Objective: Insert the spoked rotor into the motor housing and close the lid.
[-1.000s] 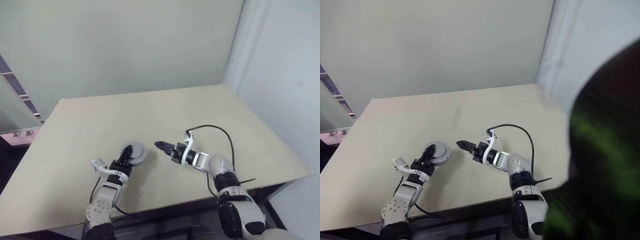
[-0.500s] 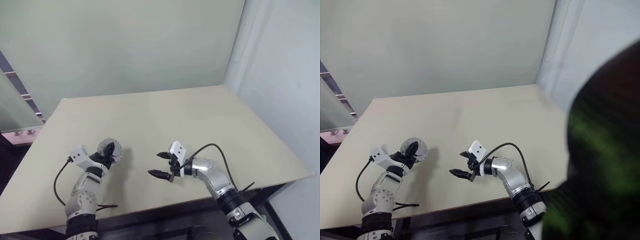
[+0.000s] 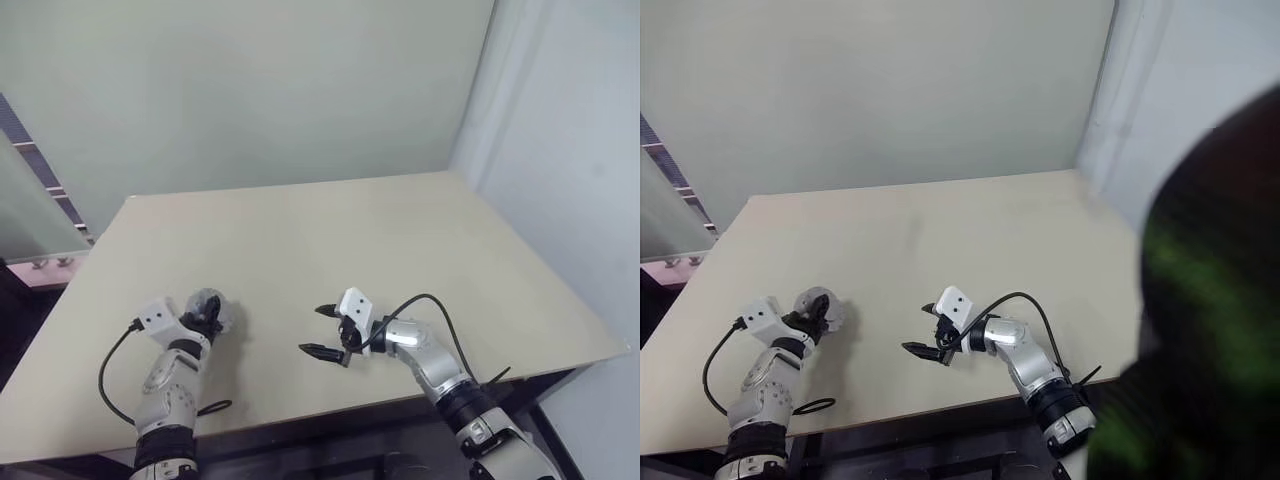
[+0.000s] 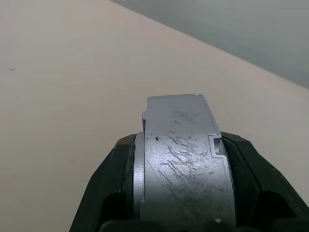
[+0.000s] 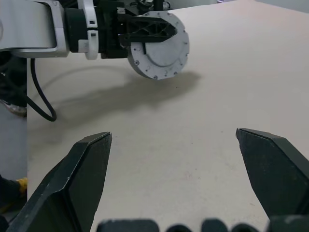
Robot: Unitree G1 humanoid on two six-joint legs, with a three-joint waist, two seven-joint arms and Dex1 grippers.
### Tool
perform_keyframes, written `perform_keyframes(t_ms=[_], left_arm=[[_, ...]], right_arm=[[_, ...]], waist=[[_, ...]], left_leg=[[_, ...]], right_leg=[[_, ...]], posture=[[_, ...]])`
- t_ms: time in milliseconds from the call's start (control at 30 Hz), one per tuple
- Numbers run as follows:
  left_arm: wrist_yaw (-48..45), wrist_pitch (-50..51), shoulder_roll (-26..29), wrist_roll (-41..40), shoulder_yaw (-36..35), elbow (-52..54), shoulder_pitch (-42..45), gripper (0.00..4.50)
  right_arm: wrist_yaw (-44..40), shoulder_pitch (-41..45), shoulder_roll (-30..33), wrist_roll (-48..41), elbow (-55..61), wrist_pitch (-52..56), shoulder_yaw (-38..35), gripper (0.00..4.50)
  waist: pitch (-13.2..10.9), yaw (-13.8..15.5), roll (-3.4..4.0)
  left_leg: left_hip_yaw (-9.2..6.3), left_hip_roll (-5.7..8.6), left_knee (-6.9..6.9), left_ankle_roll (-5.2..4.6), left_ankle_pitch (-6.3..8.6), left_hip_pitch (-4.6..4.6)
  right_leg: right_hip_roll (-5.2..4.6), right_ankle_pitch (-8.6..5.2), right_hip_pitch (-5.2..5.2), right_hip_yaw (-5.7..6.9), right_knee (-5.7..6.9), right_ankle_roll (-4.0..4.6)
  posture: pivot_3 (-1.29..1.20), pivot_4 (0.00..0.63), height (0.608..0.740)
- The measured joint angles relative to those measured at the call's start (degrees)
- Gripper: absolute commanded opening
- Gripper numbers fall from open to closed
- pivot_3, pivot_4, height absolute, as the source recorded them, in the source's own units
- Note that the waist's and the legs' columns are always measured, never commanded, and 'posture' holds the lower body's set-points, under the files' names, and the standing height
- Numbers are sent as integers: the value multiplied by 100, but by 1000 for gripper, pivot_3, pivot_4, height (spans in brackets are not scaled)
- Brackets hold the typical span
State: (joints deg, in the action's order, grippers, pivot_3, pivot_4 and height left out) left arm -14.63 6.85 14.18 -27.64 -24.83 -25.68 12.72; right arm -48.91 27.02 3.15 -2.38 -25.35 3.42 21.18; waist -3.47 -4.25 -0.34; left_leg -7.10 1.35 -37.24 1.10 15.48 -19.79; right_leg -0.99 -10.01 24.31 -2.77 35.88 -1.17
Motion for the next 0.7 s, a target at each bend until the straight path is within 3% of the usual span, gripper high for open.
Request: perform_keyframes(t_ms=[167, 433, 700], left_arm=[[151, -109, 20, 183, -11, -97, 0, 2037], [455, -332, 173, 468, -90, -324, 5, 4484], [690, -466, 184, 602, -144, -330, -126, 4484]], right_arm=[[0, 1, -11, 27, -22, 0, 0, 4500], [0, 24, -12, 36, -151, -43, -1, 4500], [1, 145, -77, 69, -262, -136, 2, 4500]], waist=[[3, 18, -5], [7, 15, -8], [12, 22, -15]], left_leg=[[2, 0, -2, 2, -1, 7], [6, -7, -2, 5, -4, 25], [4, -5, -8, 7, -5, 25]], right_leg=[[0, 1, -9, 0, 0, 0], [4, 2, -18, 2, 10, 2], [2, 3, -25, 2, 5, 1]], posture=[[0, 0, 740], [0, 0, 740], [0, 0, 740]])
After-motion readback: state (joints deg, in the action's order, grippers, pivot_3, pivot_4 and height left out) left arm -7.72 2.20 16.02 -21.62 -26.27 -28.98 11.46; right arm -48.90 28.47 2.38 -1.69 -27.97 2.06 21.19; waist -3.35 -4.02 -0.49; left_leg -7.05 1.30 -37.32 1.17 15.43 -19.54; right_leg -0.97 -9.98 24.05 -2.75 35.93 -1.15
